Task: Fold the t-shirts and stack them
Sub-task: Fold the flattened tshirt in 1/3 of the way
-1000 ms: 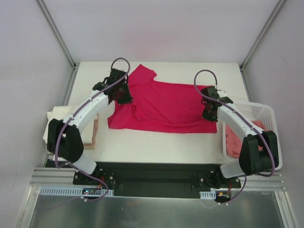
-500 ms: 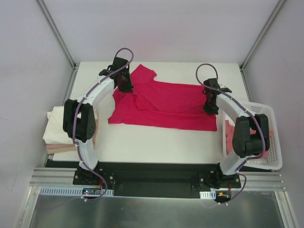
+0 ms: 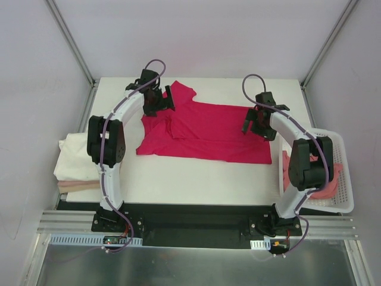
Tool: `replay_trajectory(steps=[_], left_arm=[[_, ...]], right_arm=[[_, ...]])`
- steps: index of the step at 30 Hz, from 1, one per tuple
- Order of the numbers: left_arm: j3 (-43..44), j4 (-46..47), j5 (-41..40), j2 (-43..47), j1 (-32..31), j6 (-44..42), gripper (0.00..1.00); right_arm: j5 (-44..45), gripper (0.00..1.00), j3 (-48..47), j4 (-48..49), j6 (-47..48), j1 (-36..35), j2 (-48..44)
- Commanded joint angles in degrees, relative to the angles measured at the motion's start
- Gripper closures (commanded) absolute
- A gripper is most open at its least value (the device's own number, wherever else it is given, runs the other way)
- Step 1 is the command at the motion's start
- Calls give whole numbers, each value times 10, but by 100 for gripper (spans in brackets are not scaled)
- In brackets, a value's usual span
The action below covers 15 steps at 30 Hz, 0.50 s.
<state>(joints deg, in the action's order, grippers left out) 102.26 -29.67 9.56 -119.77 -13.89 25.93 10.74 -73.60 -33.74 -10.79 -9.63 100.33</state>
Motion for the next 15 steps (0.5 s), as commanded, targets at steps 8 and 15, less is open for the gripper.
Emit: replay_trajectory(steps=[8, 15], left_arm=[[-269, 64, 41, 201, -11, 52, 1], [-340, 97, 56, 172, -11, 76, 1]], right_arm=[[-101, 3, 77, 60, 4, -99, -77], [-93, 3, 111, 78, -13, -104, -30]])
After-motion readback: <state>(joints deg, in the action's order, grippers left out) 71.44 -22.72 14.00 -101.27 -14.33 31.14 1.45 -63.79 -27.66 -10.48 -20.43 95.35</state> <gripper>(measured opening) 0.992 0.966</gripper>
